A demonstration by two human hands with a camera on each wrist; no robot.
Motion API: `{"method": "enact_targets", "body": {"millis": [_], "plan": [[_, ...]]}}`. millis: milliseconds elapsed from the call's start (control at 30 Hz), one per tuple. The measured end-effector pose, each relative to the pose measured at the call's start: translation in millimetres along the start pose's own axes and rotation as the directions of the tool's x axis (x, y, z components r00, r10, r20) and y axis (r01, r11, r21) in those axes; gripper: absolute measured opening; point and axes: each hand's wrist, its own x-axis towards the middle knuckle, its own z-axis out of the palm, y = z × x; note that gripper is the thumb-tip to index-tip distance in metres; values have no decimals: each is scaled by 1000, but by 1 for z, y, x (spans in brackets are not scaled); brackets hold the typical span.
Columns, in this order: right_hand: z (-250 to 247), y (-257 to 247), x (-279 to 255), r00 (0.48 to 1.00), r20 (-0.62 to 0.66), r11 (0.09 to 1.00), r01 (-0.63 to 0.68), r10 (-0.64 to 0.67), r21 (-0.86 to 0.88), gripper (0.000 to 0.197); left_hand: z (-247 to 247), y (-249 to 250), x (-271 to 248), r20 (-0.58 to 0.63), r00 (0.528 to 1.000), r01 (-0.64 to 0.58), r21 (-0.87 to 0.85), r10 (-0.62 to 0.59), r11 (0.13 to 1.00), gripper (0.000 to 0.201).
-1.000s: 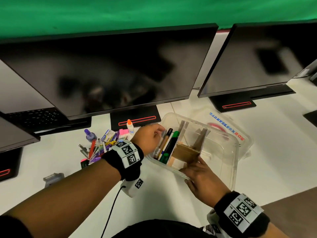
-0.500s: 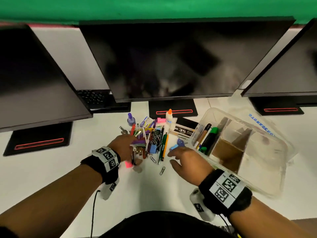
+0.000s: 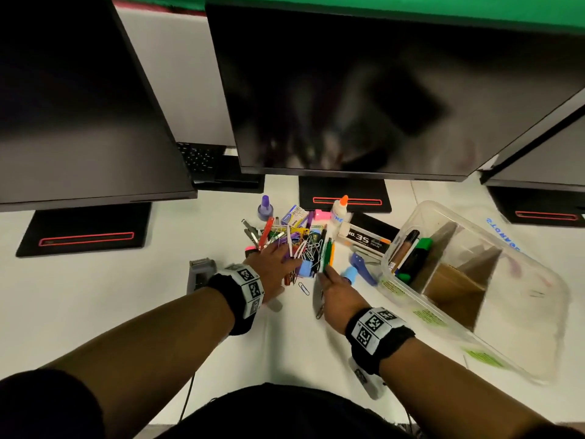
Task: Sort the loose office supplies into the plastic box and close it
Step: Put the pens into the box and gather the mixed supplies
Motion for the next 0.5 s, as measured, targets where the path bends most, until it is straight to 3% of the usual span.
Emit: {"method": "enact_targets", "body": {"millis": [133, 233, 333, 500], "plan": [[7, 6, 5, 997, 39, 985, -75, 70, 154, 39, -1, 4, -2, -4, 1000, 14, 9, -14, 1000, 63], [-2, 8, 14, 967, -44, 894, -213, 250, 394, 32, -11, 5, 0, -72, 997, 24, 13, -23, 1000, 45], [-12, 7, 27, 932, -77, 820, -271, 355, 505, 34, -26, 9, 7, -113, 994, 11, 18, -9, 1000, 39], [-23, 13, 42, 908, -40, 748, -319, 418, 582, 40, -33, 22, 29, -76, 993, 71, -231, -90, 970, 22]]}}
